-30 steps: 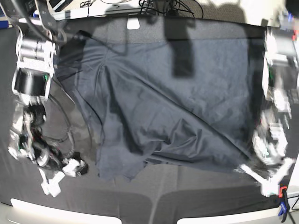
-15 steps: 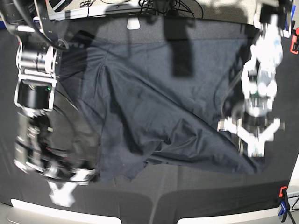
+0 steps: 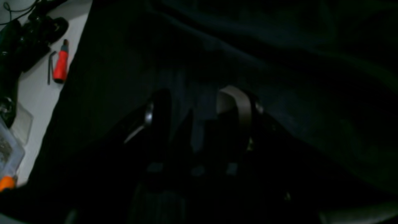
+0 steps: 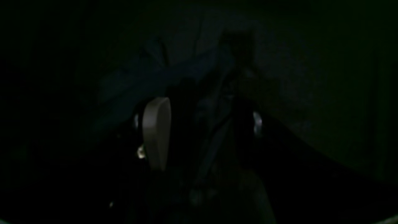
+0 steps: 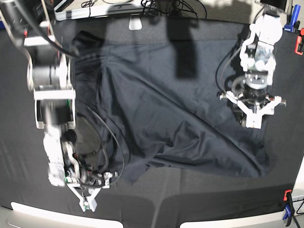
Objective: Layout the t-shirt on the table in an organized manner, then fold the t-shirt properly
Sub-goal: 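Release the corner with the left gripper and reach the right gripper to the shirt, then grasp the bunched shirt edge with the right gripper and pull it outward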
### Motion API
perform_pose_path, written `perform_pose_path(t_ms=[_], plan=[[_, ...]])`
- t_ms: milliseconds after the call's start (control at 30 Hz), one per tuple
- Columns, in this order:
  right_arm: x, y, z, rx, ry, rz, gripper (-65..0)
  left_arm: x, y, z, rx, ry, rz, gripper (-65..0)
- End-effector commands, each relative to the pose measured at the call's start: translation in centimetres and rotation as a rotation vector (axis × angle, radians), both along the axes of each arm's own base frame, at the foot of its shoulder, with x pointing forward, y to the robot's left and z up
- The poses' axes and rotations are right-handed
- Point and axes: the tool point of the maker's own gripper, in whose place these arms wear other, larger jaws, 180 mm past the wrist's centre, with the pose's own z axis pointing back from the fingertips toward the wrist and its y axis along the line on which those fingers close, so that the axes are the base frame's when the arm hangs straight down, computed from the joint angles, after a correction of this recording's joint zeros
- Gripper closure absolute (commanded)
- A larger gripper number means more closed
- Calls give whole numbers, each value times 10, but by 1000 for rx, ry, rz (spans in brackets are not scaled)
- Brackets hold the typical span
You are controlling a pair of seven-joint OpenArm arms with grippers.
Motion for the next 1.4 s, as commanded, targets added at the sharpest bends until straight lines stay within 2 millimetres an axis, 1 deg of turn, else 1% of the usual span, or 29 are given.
perform_pose_path(t_ms=[0, 67, 167, 300, 433, 600, 700, 733, 767, 800, 867, 900, 967, 1033, 1167, 1267, 1367], plan=[[19, -7, 27, 5, -69, -18, -316, 8, 3, 20, 16, -69, 4, -251], [21, -10, 22, 17, -44, -37, -316, 8, 3, 21, 17, -77, 1, -251], [23, -15, 21, 20, -33, -69, -316, 8, 3, 21, 17, -76, 1, -251], [17, -14, 15, 18, 4, -68, -316, 8, 3, 21, 17, -77, 1, -251], [10, -5, 5, 28, 56, -55, -316, 9, 3, 22, 18, -80, 0, -251], [-2, 11, -16, 40, 128, -50, -316, 9, 3, 22, 18, -80, 0, -251], [-7, 17, -25, 43, 145, -56, -304, 9, 3, 22, 18, -80, 0, -251], [-7, 18, -25, 44, 144, -55, -277, 9, 3, 22, 18, -80, 0, -251], [-7, 19, -26, 42, 141, -53, -232, 9, 3, 21, 18, -80, 0, -251], [-6, 19, -25, 38, 133, -52, -178, 9, 2, 22, 18, -81, 0, -251], [-2, 16, -22, 0, 107, -39, -44, 9, 2, 22, 18, -84, -2, -251], [1, 15, -20, -21, 91, -29, 0, 9, 2, 23, 18, -88, -3, -251], [4, 18, -14, -69, 70, 18, 0, 9, 1, 25, 18, -98, -7, -251], [7, 28, -5, -100, 55, 92, 0, 10, 1, 26, 18, -105, -9, -251], [4, 68, 17, -69, 31, 320, 0, 10, 1, 26, 18, -108, -10, -251], [-5, 97, 29, 8, 29, 424, 0, 10, 1, 26, 18, -108, -10, -251], [-18, 122, 33, 72, 13, 500, 0, 10, 1, 26, 18, -108, -10, -251]])
